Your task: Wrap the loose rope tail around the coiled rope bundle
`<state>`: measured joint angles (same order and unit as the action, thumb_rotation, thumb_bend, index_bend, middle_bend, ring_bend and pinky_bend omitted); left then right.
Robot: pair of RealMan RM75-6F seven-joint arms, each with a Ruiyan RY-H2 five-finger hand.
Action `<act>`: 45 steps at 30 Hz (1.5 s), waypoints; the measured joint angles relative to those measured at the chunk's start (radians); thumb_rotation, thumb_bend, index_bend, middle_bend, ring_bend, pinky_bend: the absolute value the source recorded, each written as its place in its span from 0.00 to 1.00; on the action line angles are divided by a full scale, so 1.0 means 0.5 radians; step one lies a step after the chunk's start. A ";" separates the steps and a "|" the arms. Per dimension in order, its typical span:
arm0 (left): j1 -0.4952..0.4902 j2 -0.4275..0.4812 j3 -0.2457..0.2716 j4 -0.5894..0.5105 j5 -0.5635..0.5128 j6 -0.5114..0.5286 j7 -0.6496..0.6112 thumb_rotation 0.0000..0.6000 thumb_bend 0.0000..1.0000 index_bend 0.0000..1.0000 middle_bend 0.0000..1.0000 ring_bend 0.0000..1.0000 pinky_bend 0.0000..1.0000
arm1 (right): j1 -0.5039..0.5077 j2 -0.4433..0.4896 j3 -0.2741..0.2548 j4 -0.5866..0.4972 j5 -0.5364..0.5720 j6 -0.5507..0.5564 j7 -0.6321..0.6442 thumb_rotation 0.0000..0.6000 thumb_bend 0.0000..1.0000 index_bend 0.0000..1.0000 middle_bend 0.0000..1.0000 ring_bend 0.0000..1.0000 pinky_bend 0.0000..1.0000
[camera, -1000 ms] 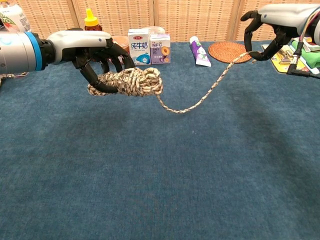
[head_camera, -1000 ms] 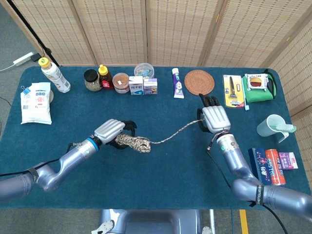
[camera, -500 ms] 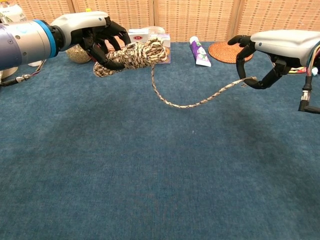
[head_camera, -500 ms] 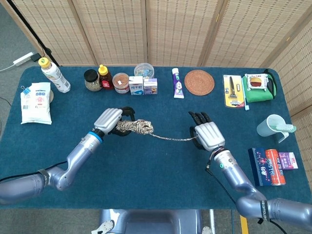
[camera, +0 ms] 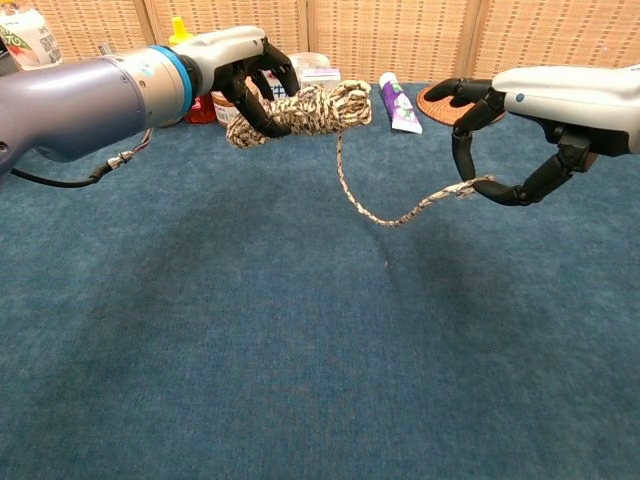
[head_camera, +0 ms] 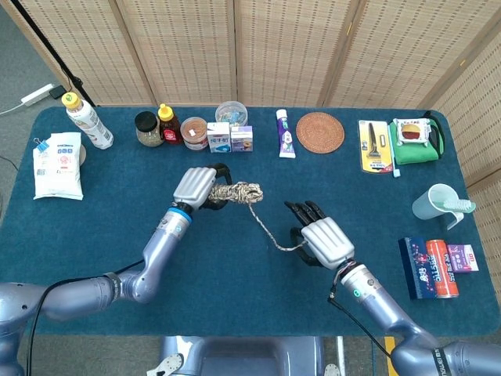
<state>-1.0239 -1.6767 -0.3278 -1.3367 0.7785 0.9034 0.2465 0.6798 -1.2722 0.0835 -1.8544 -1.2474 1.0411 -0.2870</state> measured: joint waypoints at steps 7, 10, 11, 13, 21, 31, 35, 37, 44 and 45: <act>-0.126 -0.195 -0.005 0.300 -0.050 -0.037 0.142 1.00 0.29 0.50 0.29 0.33 0.46 | 0.013 0.041 0.030 -0.140 -0.049 -0.030 0.045 1.00 0.49 0.59 0.00 0.00 0.00; -0.191 -0.289 0.009 0.457 -0.046 -0.051 0.253 1.00 0.29 0.50 0.29 0.33 0.46 | 0.045 0.045 0.075 -0.189 -0.022 -0.061 0.050 1.00 0.49 0.59 0.00 0.00 0.00; -0.215 -0.329 0.017 0.513 -0.041 -0.054 0.300 1.00 0.29 0.50 0.29 0.33 0.46 | 0.059 0.047 0.098 -0.209 -0.007 -0.071 0.051 1.00 0.50 0.59 0.00 0.00 0.00; -0.246 -0.387 0.027 0.584 -0.033 -0.056 0.357 1.00 0.29 0.50 0.29 0.33 0.46 | 0.084 0.050 0.135 -0.236 0.029 -0.088 0.051 1.00 0.50 0.59 0.00 0.00 0.00; -0.288 -0.506 0.034 0.712 0.037 -0.062 0.412 1.00 0.29 0.50 0.29 0.33 0.46 | 0.241 0.077 0.323 -0.369 0.370 -0.164 -0.008 1.00 0.49 0.59 0.00 0.00 0.00; -0.306 -0.620 -0.025 0.855 0.030 -0.120 0.403 1.00 0.29 0.50 0.29 0.34 0.46 | 0.469 0.074 0.479 -0.545 0.823 -0.156 -0.122 1.00 0.51 0.59 0.00 0.00 0.00; -0.304 -0.647 -0.022 0.894 0.070 -0.133 0.400 1.00 0.29 0.50 0.29 0.34 0.46 | 0.529 0.049 0.509 -0.558 0.904 -0.123 -0.141 1.00 0.51 0.59 0.00 0.00 0.00; -0.300 -0.655 -0.024 0.904 0.081 -0.141 0.393 1.00 0.29 0.50 0.29 0.34 0.46 | 0.553 0.043 0.528 -0.561 0.939 -0.113 -0.139 1.00 0.51 0.59 0.00 0.00 0.00; -0.294 -0.674 -0.048 0.913 0.095 -0.186 0.367 1.00 0.29 0.50 0.29 0.34 0.46 | 0.655 0.022 0.570 -0.575 1.080 -0.059 -0.183 1.00 0.51 0.59 0.00 0.00 0.00; -0.293 -0.675 -0.048 0.912 0.101 -0.186 0.366 1.00 0.29 0.50 0.29 0.34 0.46 | 0.665 0.015 0.572 -0.570 1.100 -0.053 -0.186 1.00 0.51 0.59 0.00 0.00 0.00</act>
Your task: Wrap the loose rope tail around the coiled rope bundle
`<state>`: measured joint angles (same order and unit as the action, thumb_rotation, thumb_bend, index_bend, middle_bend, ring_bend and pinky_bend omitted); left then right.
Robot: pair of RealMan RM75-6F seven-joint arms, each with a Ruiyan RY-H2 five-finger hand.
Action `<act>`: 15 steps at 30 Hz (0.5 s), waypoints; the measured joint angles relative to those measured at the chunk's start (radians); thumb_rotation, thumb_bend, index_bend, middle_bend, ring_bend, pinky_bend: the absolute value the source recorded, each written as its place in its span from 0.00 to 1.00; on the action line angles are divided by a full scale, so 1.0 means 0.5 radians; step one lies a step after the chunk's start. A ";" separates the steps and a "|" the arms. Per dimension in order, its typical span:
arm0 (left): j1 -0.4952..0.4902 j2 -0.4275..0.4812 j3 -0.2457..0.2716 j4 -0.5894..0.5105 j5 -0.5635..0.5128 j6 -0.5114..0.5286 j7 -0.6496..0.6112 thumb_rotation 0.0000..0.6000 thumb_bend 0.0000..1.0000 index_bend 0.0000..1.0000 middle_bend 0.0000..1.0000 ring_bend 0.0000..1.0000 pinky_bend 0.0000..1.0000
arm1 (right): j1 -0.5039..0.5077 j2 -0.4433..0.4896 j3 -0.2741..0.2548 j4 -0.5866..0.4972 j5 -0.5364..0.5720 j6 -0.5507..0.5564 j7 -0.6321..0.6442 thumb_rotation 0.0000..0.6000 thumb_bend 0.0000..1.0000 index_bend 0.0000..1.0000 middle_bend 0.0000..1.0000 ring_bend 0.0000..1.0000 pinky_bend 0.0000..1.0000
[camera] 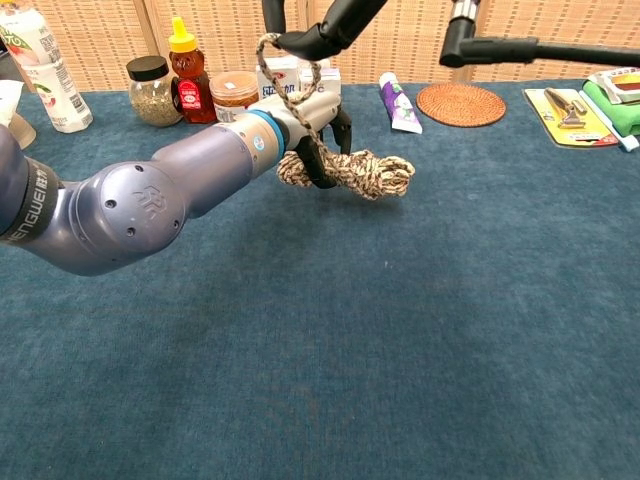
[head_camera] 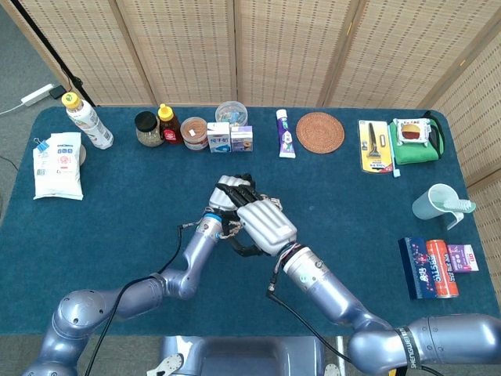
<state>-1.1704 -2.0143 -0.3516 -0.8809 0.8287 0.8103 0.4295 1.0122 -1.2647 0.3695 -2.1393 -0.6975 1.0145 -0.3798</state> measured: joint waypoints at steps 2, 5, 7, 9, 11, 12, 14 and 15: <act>0.003 -0.001 0.005 -0.003 0.018 0.000 -0.001 1.00 0.29 0.50 0.29 0.34 0.46 | 0.026 -0.019 0.003 0.020 0.042 0.013 -0.004 1.00 0.51 0.60 0.00 0.00 0.00; 0.012 0.007 0.028 -0.012 0.073 -0.004 -0.015 1.00 0.29 0.50 0.29 0.34 0.46 | 0.059 -0.041 0.008 0.068 0.076 0.029 -0.016 1.00 0.51 0.60 0.00 0.00 0.00; 0.021 0.017 0.047 -0.014 0.116 -0.007 -0.029 1.00 0.29 0.50 0.29 0.34 0.46 | 0.080 -0.049 0.016 0.089 0.108 0.038 -0.018 1.00 0.51 0.60 0.00 0.00 0.00; 0.032 0.030 0.067 -0.015 0.164 -0.016 -0.057 1.00 0.29 0.50 0.29 0.34 0.46 | 0.103 -0.052 0.027 0.117 0.143 0.045 -0.020 1.00 0.51 0.60 0.00 0.00 0.00; 0.043 0.049 0.087 -0.017 0.215 -0.032 -0.095 1.00 0.29 0.50 0.29 0.34 0.46 | 0.121 -0.048 0.036 0.143 0.166 0.054 -0.025 1.00 0.51 0.60 0.00 0.00 0.00; 0.047 0.057 0.095 -0.017 0.239 -0.039 -0.115 1.00 0.29 0.50 0.29 0.34 0.46 | 0.127 -0.045 0.040 0.150 0.177 0.056 -0.027 1.00 0.51 0.60 0.00 0.00 0.00; 0.057 0.077 0.113 -0.017 0.298 -0.056 -0.169 1.00 0.29 0.50 0.29 0.34 0.46 | 0.138 -0.036 0.047 0.168 0.200 0.061 -0.028 1.00 0.51 0.60 0.00 0.00 0.00; 0.061 0.086 0.120 -0.017 0.323 -0.065 -0.196 1.00 0.29 0.50 0.29 0.34 0.46 | 0.143 -0.032 0.050 0.178 0.209 0.063 -0.029 1.00 0.51 0.60 0.00 0.00 0.00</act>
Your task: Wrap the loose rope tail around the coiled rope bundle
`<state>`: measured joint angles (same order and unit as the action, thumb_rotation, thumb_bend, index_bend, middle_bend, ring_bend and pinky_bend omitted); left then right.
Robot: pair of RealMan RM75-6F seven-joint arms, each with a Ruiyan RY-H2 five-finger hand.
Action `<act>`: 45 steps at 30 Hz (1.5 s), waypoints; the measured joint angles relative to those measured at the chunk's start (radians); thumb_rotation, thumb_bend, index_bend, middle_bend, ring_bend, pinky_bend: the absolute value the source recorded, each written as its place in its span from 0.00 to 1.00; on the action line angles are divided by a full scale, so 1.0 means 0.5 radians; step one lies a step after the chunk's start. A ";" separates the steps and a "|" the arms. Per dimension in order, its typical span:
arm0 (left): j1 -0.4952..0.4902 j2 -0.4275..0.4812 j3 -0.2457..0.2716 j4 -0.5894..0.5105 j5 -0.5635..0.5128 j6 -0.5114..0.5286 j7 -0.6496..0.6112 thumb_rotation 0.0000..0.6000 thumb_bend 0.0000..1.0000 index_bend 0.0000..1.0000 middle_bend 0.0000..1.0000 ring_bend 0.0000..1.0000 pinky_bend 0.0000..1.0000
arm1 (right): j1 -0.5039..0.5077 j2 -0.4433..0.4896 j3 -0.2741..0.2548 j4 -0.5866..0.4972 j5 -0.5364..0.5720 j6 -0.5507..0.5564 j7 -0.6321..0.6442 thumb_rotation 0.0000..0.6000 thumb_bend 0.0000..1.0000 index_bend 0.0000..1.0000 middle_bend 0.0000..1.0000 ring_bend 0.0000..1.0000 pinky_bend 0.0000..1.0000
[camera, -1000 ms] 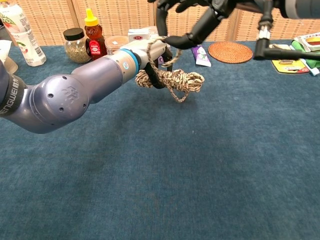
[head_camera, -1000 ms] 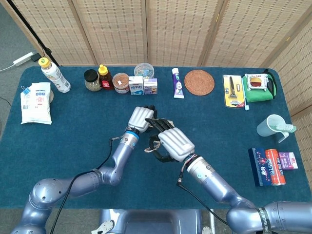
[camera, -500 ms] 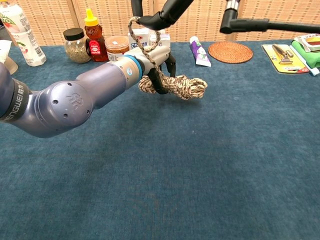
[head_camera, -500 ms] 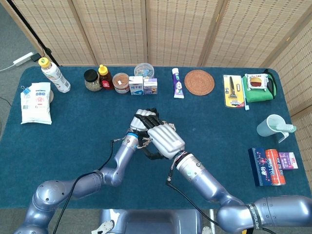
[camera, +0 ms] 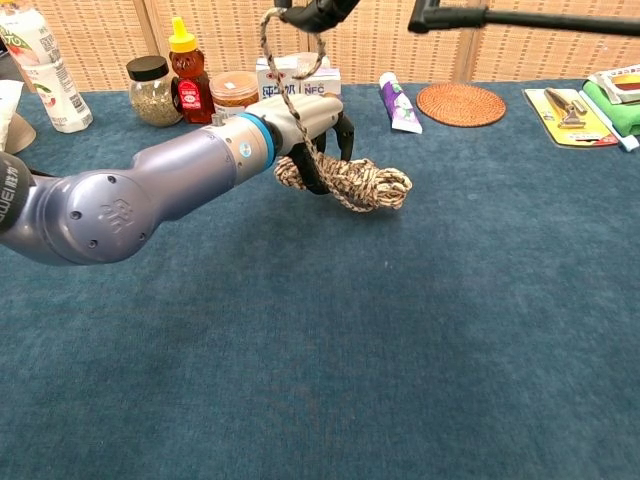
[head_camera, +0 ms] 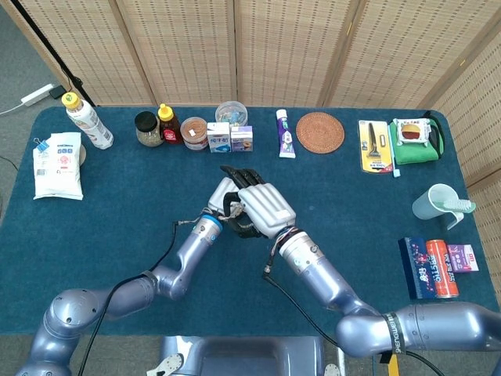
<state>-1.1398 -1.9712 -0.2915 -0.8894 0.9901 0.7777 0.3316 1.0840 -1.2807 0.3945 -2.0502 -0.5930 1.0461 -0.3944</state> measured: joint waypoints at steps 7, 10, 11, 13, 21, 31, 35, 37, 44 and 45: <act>0.024 0.065 0.068 -0.003 0.190 -0.058 -0.187 1.00 0.29 0.51 0.30 0.34 0.46 | 0.031 0.012 0.017 0.064 0.058 0.013 0.000 1.00 0.52 0.61 0.00 0.00 0.00; 0.038 0.088 0.101 -0.011 0.270 -0.058 -0.247 1.00 0.29 0.51 0.30 0.34 0.46 | 0.046 0.001 0.018 0.106 0.084 0.015 -0.001 1.00 0.52 0.61 0.00 0.00 0.00; 0.046 0.099 0.114 -0.018 0.303 -0.055 -0.276 1.00 0.29 0.51 0.30 0.34 0.46 | 0.053 -0.009 0.017 0.134 0.092 0.017 -0.002 1.00 0.52 0.61 0.00 0.00 0.00; 0.058 0.117 0.134 -0.030 0.357 -0.047 -0.323 1.00 0.29 0.51 0.30 0.34 0.46 | 0.065 -0.028 0.015 0.179 0.106 0.021 -0.003 1.00 0.52 0.61 0.00 0.00 0.00; 0.105 0.205 0.201 -0.106 0.537 -0.015 -0.509 1.00 0.29 0.51 0.30 0.34 0.46 | 0.111 -0.131 0.004 0.419 0.185 0.032 -0.012 1.00 0.52 0.61 0.00 0.00 0.00; 0.142 0.293 0.238 -0.165 0.665 0.014 -0.685 1.00 0.29 0.51 0.30 0.34 0.46 | 0.126 -0.207 -0.006 0.728 0.259 0.012 -0.023 1.00 0.52 0.61 0.00 0.00 0.00; 0.153 0.321 0.238 -0.160 0.686 0.019 -0.724 1.00 0.29 0.51 0.30 0.34 0.46 | 0.106 -0.206 -0.008 0.799 0.273 -0.016 -0.012 1.00 0.52 0.61 0.00 0.00 0.00; 0.157 0.327 0.239 -0.156 0.693 0.020 -0.731 1.00 0.29 0.51 0.30 0.34 0.46 | 0.094 -0.201 -0.009 0.819 0.269 -0.029 -0.004 1.00 0.52 0.61 0.00 0.00 0.00; 0.172 0.356 0.251 -0.175 0.723 0.018 -0.768 1.00 0.29 0.51 0.30 0.34 0.46 | 0.065 -0.194 -0.012 0.900 0.256 -0.048 0.011 1.00 0.53 0.62 0.00 0.00 0.00; 0.174 0.362 0.255 -0.182 0.730 0.019 -0.773 1.00 0.29 0.51 0.30 0.34 0.46 | 0.061 -0.196 -0.014 0.917 0.259 -0.052 0.012 1.00 0.53 0.62 0.00 0.00 0.00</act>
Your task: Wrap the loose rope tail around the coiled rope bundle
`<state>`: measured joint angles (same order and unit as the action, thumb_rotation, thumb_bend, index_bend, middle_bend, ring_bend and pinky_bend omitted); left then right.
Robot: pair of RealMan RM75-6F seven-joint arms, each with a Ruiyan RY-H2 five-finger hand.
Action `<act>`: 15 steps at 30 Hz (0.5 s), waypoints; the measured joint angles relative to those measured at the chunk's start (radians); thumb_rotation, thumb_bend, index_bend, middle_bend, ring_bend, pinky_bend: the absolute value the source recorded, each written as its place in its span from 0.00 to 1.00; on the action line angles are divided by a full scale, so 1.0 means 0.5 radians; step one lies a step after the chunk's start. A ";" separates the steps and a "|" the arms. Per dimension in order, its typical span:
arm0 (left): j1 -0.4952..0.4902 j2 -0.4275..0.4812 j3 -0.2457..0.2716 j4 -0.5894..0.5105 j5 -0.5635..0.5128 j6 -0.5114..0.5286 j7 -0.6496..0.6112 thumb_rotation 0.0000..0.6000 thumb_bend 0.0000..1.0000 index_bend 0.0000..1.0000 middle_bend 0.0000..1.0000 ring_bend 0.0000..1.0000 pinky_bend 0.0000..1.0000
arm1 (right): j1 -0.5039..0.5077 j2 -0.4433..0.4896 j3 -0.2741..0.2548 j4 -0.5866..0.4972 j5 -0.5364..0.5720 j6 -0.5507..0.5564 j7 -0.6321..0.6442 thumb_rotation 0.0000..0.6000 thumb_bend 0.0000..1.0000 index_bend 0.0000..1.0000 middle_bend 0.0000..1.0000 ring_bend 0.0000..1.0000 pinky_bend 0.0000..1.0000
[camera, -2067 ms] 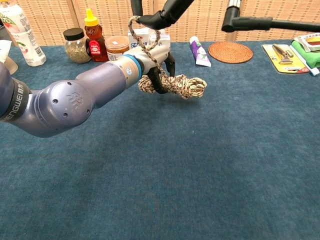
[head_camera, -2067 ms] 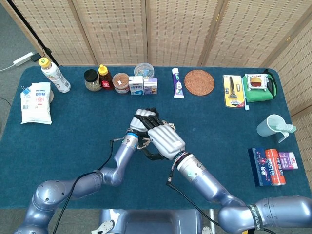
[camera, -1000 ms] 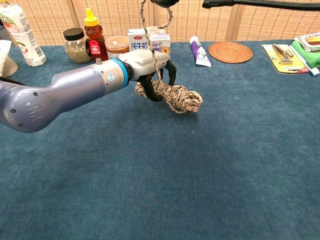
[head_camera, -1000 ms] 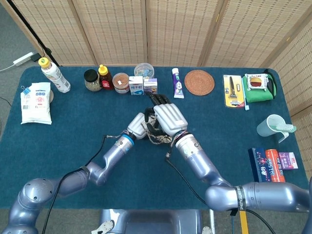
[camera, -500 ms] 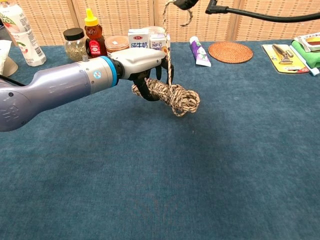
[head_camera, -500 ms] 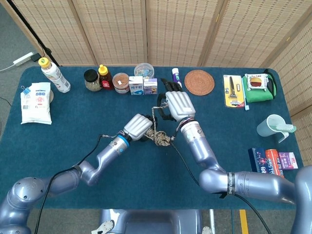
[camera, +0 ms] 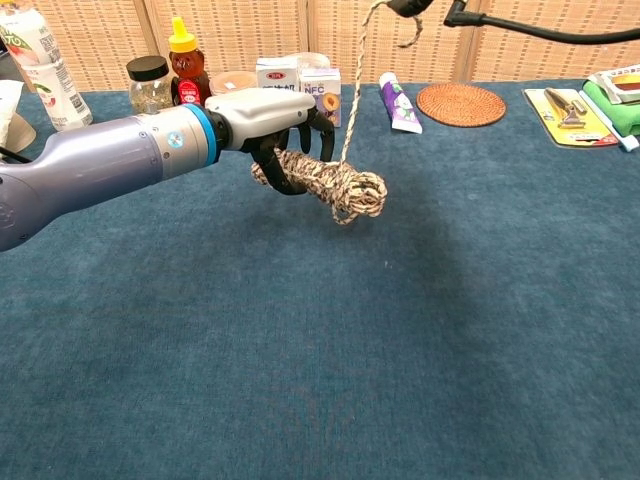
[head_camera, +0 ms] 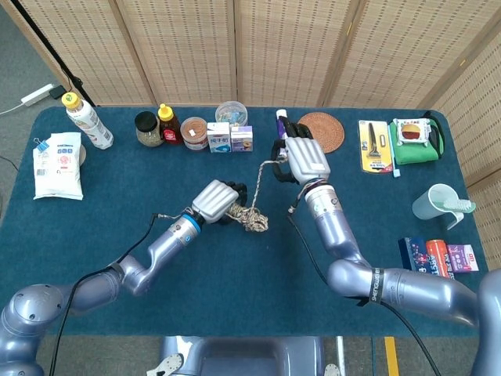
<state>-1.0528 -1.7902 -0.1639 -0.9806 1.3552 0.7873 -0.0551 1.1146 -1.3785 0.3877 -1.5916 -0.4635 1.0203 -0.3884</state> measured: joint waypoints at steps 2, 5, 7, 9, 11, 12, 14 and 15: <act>0.003 0.013 0.010 -0.009 0.022 0.007 -0.004 1.00 0.29 0.51 0.30 0.34 0.46 | -0.007 -0.008 -0.004 0.042 0.006 -0.010 0.003 1.00 0.53 0.62 0.00 0.00 0.00; 0.009 0.035 0.026 -0.026 0.050 0.019 -0.006 1.00 0.29 0.51 0.30 0.34 0.46 | -0.015 -0.024 -0.010 0.109 0.018 -0.025 0.008 1.00 0.53 0.62 0.00 0.00 0.00; 0.014 0.052 0.032 -0.046 0.058 0.019 -0.019 1.00 0.29 0.51 0.30 0.34 0.46 | -0.020 -0.036 -0.013 0.153 0.028 -0.036 0.011 1.00 0.53 0.62 0.00 0.00 0.00; 0.019 0.074 0.039 -0.066 0.072 0.022 -0.031 1.00 0.29 0.51 0.30 0.34 0.46 | -0.025 -0.053 -0.017 0.209 0.042 -0.049 0.014 1.00 0.53 0.62 0.00 0.00 0.00; 0.023 0.094 0.044 -0.085 0.081 0.023 -0.044 1.00 0.29 0.51 0.30 0.34 0.46 | -0.032 -0.072 -0.020 0.266 0.060 -0.064 0.018 1.00 0.53 0.62 0.00 0.00 0.00; 0.025 0.102 0.046 -0.093 0.084 0.023 -0.050 1.00 0.29 0.51 0.30 0.34 0.46 | -0.035 -0.081 -0.022 0.290 0.069 -0.072 0.021 1.00 0.53 0.62 0.00 0.00 0.00; 0.029 0.119 0.053 -0.109 0.093 0.022 -0.063 1.00 0.29 0.51 0.30 0.34 0.46 | -0.044 -0.103 -0.026 0.345 0.092 -0.091 0.026 1.00 0.53 0.62 0.00 0.00 0.00; 0.031 0.123 0.054 -0.115 0.096 0.020 -0.071 1.00 0.29 0.51 0.30 0.34 0.46 | -0.047 -0.113 -0.028 0.368 0.102 -0.100 0.028 1.00 0.53 0.62 0.00 0.00 0.00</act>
<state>-1.0374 -1.7286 -0.1367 -1.0381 1.4031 0.7975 -0.0905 1.0909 -1.4350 0.3736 -1.4074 -0.4126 0.9703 -0.3745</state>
